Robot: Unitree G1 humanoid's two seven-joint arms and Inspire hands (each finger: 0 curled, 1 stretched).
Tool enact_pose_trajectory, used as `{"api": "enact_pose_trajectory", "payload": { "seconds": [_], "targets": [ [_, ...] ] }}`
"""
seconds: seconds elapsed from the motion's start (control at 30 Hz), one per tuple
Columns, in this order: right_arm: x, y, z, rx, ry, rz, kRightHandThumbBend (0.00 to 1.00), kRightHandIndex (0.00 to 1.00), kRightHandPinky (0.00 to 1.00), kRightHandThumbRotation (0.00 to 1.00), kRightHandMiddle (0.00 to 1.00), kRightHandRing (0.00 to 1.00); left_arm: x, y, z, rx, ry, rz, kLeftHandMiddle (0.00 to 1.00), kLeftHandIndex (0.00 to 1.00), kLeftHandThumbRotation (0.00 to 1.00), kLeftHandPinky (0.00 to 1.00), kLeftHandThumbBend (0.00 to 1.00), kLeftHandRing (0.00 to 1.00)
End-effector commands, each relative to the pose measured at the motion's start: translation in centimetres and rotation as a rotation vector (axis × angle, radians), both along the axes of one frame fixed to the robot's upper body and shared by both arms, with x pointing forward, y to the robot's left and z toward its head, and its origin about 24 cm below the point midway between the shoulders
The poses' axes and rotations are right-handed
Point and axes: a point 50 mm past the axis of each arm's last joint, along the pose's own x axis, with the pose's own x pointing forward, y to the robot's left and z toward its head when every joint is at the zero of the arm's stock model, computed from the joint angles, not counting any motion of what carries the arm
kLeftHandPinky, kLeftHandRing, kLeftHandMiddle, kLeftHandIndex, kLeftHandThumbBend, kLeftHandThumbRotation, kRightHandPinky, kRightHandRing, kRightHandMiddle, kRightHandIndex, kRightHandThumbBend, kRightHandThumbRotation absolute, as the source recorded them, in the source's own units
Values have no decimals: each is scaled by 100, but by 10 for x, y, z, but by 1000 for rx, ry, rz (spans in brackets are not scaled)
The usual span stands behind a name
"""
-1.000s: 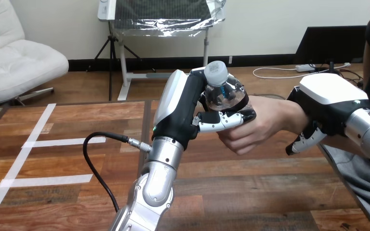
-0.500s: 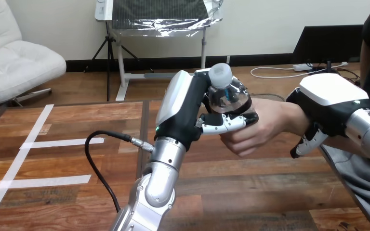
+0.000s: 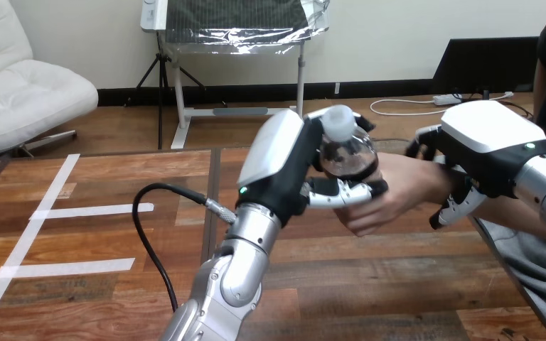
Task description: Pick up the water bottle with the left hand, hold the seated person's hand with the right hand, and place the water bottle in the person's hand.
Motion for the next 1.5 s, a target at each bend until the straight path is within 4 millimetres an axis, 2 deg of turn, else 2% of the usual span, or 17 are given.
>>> {"api": "enact_pose_trajectory", "payload": {
  "seconds": [0.0, 0.37, 0.4, 0.6, 1.13, 1.47],
  "targets": [
    [6, -3, 23, 22, -97, -7, 89, 82, 66, 7, 83, 78, 2, -13, 29, -1, -117, -51, 84, 92, 52, 71, 78, 79],
    [5, -3, 19, 24, -88, -6, 89, 87, 73, 7, 90, 86, 2, -11, 28, 17, -113, -52, 93, 98, 59, 85, 81, 90],
    [5, -3, 19, 24, -85, -7, 89, 88, 75, 8, 91, 88, 2, -11, 27, 20, -112, -53, 95, 98, 61, 89, 82, 93],
    [5, -3, 18, 19, -75, -14, 88, 89, 80, 8, 94, 92, 2, -9, 27, 53, -108, -62, 99, 100, 69, 97, 85, 98],
    [5, -3, 16, 14, -66, -19, 88, 91, 83, 9, 96, 94, 2, -5, 24, 48, -105, -57, 100, 100, 94, 100, 88, 100],
    [3, -2, 15, 44, -61, -18, 87, 90, 83, 7, 95, 93, -1, 0, 21, 30, -96, -41, 100, 100, 100, 100, 87, 100]
  ]
}}
